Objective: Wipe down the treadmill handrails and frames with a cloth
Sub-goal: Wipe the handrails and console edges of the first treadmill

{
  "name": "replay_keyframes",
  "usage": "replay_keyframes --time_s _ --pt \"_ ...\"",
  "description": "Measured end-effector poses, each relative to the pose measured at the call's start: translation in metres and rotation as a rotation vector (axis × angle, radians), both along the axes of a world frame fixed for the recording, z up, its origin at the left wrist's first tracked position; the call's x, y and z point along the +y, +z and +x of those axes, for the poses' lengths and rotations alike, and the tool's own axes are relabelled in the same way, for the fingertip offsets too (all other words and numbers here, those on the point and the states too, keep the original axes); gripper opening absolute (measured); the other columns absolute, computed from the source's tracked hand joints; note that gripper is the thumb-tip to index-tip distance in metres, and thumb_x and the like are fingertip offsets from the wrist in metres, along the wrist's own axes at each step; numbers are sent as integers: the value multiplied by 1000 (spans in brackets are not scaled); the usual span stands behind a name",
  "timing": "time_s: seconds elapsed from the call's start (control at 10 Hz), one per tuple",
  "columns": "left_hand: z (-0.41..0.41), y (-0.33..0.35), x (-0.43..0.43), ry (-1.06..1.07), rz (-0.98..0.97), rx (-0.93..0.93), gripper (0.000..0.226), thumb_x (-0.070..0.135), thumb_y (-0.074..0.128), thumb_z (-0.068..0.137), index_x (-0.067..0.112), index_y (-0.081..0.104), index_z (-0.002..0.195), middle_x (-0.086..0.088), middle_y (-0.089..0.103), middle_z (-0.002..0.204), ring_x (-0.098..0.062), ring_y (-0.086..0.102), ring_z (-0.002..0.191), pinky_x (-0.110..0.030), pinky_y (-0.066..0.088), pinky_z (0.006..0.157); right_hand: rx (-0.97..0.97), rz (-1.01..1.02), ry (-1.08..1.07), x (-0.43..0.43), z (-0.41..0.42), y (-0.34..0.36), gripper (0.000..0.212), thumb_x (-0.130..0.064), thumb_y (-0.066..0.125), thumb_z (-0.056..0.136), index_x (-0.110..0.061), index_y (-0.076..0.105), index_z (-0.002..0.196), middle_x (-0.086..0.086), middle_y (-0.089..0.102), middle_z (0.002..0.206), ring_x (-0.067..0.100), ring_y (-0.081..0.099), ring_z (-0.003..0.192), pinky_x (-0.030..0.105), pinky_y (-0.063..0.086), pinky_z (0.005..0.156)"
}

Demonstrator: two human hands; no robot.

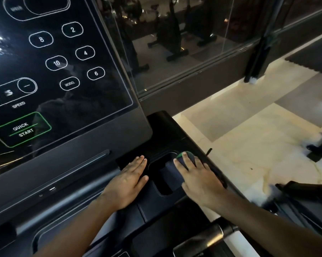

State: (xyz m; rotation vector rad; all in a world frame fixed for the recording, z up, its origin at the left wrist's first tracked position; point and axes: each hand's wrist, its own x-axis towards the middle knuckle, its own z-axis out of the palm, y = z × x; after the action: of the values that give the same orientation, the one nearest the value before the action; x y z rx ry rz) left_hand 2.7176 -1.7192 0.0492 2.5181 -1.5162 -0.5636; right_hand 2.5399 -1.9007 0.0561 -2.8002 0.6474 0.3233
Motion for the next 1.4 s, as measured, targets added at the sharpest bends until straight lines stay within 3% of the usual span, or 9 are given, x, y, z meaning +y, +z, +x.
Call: replay_keyframes --time_s 0.2,0.4,0.7,0.8,0.9,1.0,1.1,1.2,1.4 --pt "7 -5 12 -11 -73 18 60 39 34 104 21 10 156 6 4 163 -2 -4 148 -24 2 122 -161 113 -122 50 4 31 40 -24 41 101 -17 33 140 8 55 137 36 57 120 42 45 93" --pt "6 -1 17 18 -159 44 59 33 38 104 16 15 155 1 11 163 -6 3 149 -21 2 121 -220 296 -692 81 83 17 50 -30 50 97 -3 33 136 18 49 139 41 56 122 44 46 98" --pt "-3 8 24 -8 -123 69 62 34 38 103 16 12 156 0 8 164 -9 1 150 -26 3 122 70 711 -662 82 104 13 96 -38 56 86 0 3 156 21 34 155 37 43 136 39 40 107" --pt "-4 14 25 29 -140 177 66 13 41 98 17 10 156 2 5 164 -6 -1 149 -20 -3 119 299 580 -269 65 95 12 60 -24 61 75 17 54 118 30 62 90 22 58 74 25 47 69" --pt "-4 14 25 58 -161 202 69 6 42 94 17 12 156 2 7 164 -5 0 149 -19 -3 119 306 -469 399 29 92 -12 36 -29 51 71 -4 55 45 7 37 36 18 26 38 22 46 63" --pt "-8 10 24 46 -134 137 68 11 42 95 17 12 156 0 7 164 -8 -1 150 -25 -1 122 663 430 224 16 90 49 27 -29 42 97 -46 63 94 -16 49 65 0 38 39 12 46 73" --pt "-10 9 22 64 -126 125 67 14 41 97 17 11 156 0 5 164 -9 -2 150 -26 -1 122 561 364 296 15 80 39 46 -4 47 95 -18 45 139 2 58 86 10 51 60 14 41 48" --pt "-12 10 19 76 -123 112 66 14 40 97 17 10 156 0 5 164 -8 -3 150 -26 -2 122 719 -243 847 19 72 52 35 1 46 90 -8 52 123 13 64 109 26 60 78 31 42 59" --pt "-13 7 16 99 -131 84 67 14 40 96 17 10 156 -1 6 164 -9 -2 150 -24 -2 121 50 -782 1452 -35 68 20 31 -14 40 100 -17 55 127 3 57 122 29 56 113 44 43 100"
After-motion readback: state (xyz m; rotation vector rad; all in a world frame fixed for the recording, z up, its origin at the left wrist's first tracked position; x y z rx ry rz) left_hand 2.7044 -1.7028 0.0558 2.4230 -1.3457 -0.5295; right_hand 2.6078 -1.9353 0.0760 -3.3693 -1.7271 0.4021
